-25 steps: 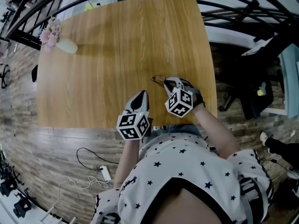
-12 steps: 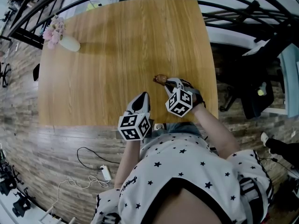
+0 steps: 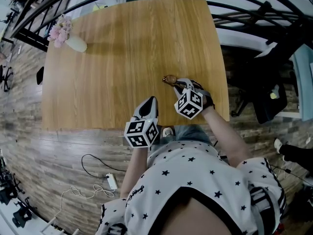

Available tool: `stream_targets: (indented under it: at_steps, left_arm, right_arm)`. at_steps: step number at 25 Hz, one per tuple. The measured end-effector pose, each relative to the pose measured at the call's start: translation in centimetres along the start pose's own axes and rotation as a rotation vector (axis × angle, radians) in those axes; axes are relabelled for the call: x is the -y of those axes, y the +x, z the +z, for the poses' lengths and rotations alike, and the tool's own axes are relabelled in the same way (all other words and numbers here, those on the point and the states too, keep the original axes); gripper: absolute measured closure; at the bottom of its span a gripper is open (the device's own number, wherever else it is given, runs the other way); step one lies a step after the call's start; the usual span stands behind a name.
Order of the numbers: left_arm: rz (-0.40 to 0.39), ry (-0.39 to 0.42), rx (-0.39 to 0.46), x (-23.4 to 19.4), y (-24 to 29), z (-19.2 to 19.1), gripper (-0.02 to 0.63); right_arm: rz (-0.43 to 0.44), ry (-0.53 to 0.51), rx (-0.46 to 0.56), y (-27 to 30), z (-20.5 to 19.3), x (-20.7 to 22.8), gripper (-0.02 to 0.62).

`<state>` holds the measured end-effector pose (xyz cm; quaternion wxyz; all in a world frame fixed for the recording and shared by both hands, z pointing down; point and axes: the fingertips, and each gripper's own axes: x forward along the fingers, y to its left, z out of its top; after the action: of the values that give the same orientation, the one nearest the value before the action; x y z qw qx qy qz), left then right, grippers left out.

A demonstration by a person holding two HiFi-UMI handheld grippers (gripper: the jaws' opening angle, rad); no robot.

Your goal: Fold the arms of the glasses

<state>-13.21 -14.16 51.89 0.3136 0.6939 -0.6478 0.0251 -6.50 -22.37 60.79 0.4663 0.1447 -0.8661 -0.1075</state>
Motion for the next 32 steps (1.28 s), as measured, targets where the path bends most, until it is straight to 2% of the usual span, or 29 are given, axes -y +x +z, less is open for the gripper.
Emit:
stream_targets:
  at_steps: [16,24,32]
  left_arm:
    - [-0.027,0.035,0.022,1.7,-3.4,-1.6,0.6]
    - [-0.046,0.054,0.036,2.7,-4.8,-2.0,0.6]
    - [-0.067,0.076,0.042,3.9,-6.1,-2.6,0.6]
  right_arm:
    - [-0.061,0.27,0.179,-7.5,2.1,-2.3,0.548]
    - [-0.106,0.346,0.263,-11.0,2.9,-3.4,0.555]
    - [-0.115,0.397,0.329,-13.7,2.9,-5.3,0.563]
